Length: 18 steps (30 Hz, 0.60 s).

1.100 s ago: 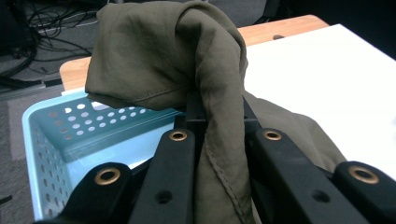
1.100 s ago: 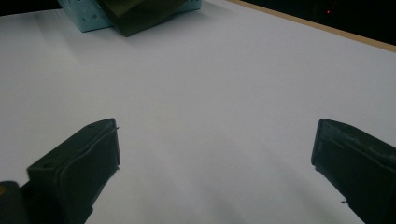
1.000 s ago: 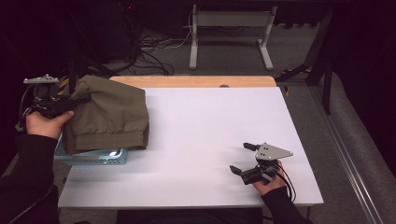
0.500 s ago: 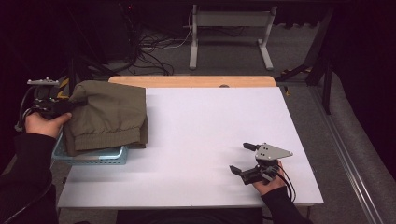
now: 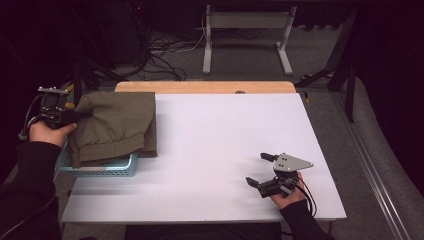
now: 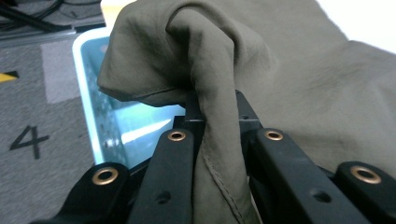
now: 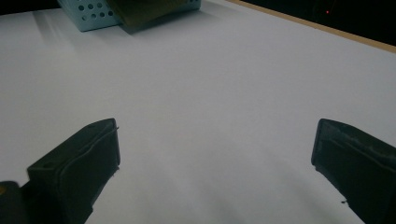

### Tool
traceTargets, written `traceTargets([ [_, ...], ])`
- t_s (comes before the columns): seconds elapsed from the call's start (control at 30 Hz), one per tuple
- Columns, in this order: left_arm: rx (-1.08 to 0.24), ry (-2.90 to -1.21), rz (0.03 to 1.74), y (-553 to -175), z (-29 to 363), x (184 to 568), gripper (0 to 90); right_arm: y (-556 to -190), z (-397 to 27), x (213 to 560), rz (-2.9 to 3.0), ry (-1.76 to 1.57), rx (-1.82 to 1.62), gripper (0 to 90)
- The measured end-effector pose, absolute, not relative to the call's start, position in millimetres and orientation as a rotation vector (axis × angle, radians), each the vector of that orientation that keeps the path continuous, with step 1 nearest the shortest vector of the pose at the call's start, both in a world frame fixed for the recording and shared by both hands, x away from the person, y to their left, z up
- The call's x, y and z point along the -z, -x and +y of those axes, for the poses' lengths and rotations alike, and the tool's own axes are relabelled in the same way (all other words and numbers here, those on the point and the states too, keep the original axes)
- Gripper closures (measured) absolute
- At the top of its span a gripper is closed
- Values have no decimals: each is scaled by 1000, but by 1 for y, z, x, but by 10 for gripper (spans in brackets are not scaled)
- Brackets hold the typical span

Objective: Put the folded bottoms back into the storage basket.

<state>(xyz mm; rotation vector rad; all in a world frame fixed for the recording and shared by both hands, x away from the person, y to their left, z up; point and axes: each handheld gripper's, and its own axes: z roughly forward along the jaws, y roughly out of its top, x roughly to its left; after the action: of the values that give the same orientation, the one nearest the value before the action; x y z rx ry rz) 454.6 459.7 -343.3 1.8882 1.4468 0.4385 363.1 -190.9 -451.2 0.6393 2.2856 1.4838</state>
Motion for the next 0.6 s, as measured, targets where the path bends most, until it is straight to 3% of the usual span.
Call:
traceTargets([
  [0.6,-387,-1927,1546,-473,470,365,808,-363,-191,451,2284,-639,-1480,16],
])
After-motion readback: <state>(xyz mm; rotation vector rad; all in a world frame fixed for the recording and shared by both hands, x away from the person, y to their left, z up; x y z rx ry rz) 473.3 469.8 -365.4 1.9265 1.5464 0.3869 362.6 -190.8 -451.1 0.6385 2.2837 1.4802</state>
